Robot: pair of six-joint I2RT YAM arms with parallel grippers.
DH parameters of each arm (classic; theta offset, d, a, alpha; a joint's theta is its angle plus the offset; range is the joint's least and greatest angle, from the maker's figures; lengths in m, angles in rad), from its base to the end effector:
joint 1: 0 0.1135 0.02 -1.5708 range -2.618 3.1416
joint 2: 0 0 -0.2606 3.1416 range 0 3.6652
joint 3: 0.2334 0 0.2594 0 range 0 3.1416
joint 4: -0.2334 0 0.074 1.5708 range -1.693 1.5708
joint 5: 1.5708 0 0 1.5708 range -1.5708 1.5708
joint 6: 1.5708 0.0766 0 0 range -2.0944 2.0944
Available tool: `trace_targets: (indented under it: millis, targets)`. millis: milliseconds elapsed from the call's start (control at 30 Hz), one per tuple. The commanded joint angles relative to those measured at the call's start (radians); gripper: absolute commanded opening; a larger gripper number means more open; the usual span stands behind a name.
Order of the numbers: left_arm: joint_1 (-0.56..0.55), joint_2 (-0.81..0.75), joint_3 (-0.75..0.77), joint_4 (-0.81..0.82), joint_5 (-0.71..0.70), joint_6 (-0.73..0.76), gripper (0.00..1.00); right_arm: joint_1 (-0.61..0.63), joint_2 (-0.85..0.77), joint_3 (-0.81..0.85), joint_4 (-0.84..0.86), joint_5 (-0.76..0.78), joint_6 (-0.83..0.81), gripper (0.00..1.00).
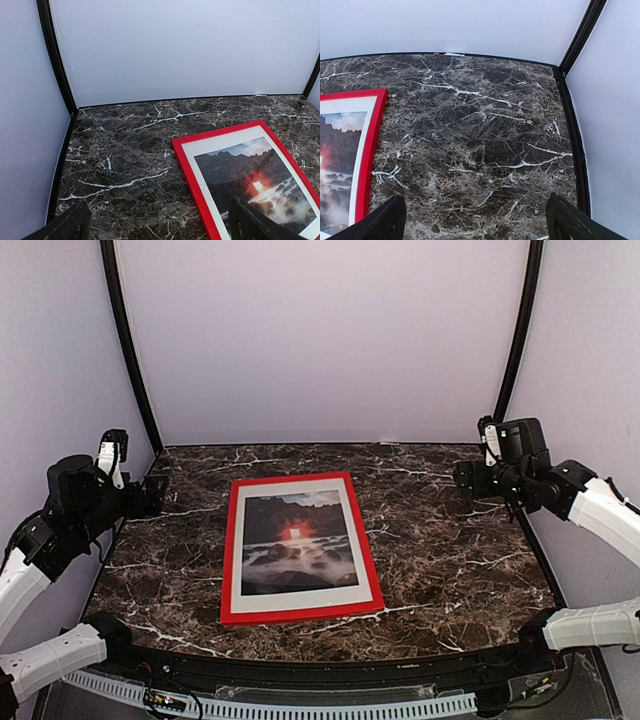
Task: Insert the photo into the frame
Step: Reset both arms
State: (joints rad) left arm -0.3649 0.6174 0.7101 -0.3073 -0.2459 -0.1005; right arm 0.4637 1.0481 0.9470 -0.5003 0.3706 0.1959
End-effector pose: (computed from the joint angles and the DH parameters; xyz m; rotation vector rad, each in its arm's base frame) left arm 0.1917 -0.0533 0.3159 0.0587 1.7793 -0.1161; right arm 0.2511 0.0946 0.2913 -0.0755 2.1250 -0.0144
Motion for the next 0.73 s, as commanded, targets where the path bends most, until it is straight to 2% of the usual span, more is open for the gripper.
trace_targets:
  millis: [0, 700]
  targets:
    - [-0.005, -0.046, -0.024, 0.026, -0.001, 0.015, 0.99, -0.005, -0.028, -0.006, 0.057, 0.001, -0.005, 0.99]
    - [-0.004, -0.056, -0.038, 0.023, 0.0, 0.013, 0.99, -0.004, -0.028, -0.027, 0.091, -0.035, -0.007, 0.99]
